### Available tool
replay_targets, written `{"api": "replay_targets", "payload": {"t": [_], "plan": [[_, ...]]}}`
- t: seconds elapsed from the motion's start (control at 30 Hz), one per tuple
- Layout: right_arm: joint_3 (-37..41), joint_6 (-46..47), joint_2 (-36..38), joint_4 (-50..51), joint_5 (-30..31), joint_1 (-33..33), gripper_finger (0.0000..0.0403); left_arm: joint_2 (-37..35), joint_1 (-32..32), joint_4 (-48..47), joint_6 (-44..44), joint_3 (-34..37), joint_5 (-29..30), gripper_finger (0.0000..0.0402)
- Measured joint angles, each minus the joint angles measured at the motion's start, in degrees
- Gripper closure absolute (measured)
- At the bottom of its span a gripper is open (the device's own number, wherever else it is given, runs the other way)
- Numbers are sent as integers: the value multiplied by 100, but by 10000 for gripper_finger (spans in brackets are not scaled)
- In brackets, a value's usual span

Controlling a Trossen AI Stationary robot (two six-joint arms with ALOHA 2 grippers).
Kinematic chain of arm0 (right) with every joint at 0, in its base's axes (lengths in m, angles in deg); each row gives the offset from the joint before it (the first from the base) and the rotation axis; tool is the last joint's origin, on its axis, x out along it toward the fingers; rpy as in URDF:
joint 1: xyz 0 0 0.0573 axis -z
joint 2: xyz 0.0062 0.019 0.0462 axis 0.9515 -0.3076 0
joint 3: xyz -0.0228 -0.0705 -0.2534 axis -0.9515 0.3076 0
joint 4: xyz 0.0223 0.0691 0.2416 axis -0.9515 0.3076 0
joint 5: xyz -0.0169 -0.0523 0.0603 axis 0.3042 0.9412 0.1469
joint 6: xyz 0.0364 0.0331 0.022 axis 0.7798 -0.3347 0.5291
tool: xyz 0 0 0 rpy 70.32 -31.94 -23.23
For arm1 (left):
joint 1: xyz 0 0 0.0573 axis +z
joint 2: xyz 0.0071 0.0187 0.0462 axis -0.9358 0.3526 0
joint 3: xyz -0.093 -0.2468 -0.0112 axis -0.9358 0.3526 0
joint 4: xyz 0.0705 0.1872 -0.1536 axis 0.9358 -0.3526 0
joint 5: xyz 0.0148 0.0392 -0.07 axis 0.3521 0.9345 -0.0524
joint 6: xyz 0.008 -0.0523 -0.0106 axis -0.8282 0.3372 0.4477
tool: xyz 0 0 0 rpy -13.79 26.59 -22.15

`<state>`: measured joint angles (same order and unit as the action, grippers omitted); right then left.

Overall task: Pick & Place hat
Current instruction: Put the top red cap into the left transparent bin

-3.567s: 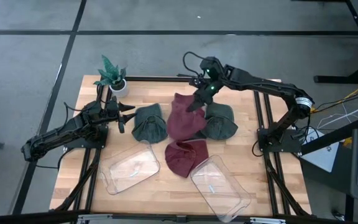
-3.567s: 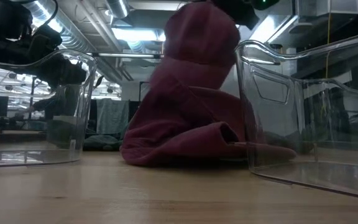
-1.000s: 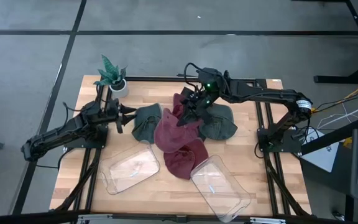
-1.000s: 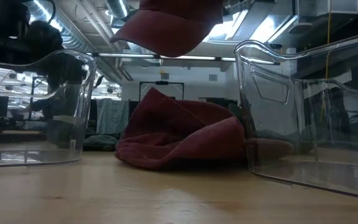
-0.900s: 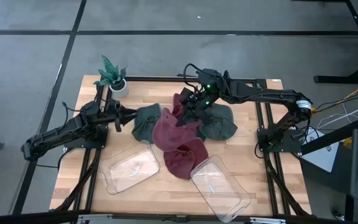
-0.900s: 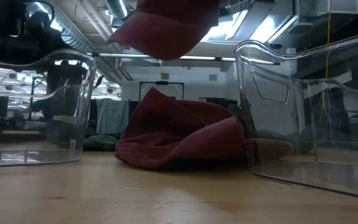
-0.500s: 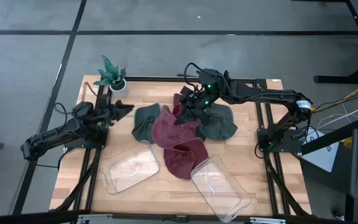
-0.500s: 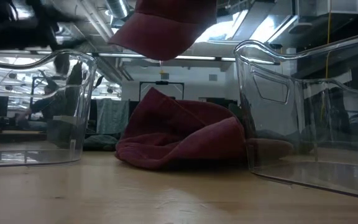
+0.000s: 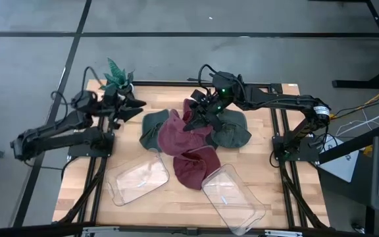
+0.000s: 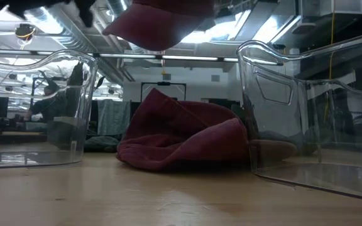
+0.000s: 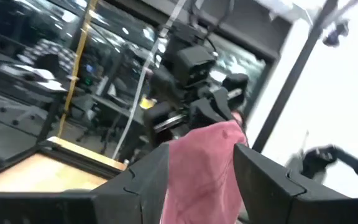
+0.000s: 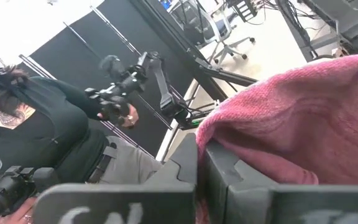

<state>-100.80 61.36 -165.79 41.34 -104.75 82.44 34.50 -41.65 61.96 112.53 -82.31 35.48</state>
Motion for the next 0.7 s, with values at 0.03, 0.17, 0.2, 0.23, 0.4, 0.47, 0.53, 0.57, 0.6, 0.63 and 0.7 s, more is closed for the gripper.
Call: {"api": "replay_targets", "payload": {"t": [0.03,0.17,0.2,0.23,0.4,0.47,0.53,0.57,0.6,0.63,0.7], "plan": [[0,0,0,0,-2,0,397,260,0,-25,-132,-212,-131,229],[0,0,0,0,-27,0,397,1143,2,-144,-615,-994,-689,229],[0,0,0,0,-65,0,396,1325,2,-202,-712,-1176,-848,229],[0,0,0,1,-100,-1,396,1491,2,-262,-816,-1358,-1028,229],[0,-7,0,2,-240,0,395,2148,2,-752,-1420,-2063,-1606,229],[2,-11,0,2,-258,0,395,2342,2,-836,-1627,-2268,-1779,229],[2,-13,0,2,-262,-2,394,2521,2,-850,-1712,-2396,-1943,229],[2,-18,0,2,-267,-1,394,2608,2,-850,-1722,-2452,-2044,229],[2,-20,0,0,-283,0,394,2699,1,-850,-1723,-2498,-2136,229],[2,-20,0,-4,-329,0,394,2775,-14,-849,-1723,-2531,-2217,229],[4,-19,0,-44,-412,-1,394,2933,-63,-848,-1727,-2573,-2342,229]]}}
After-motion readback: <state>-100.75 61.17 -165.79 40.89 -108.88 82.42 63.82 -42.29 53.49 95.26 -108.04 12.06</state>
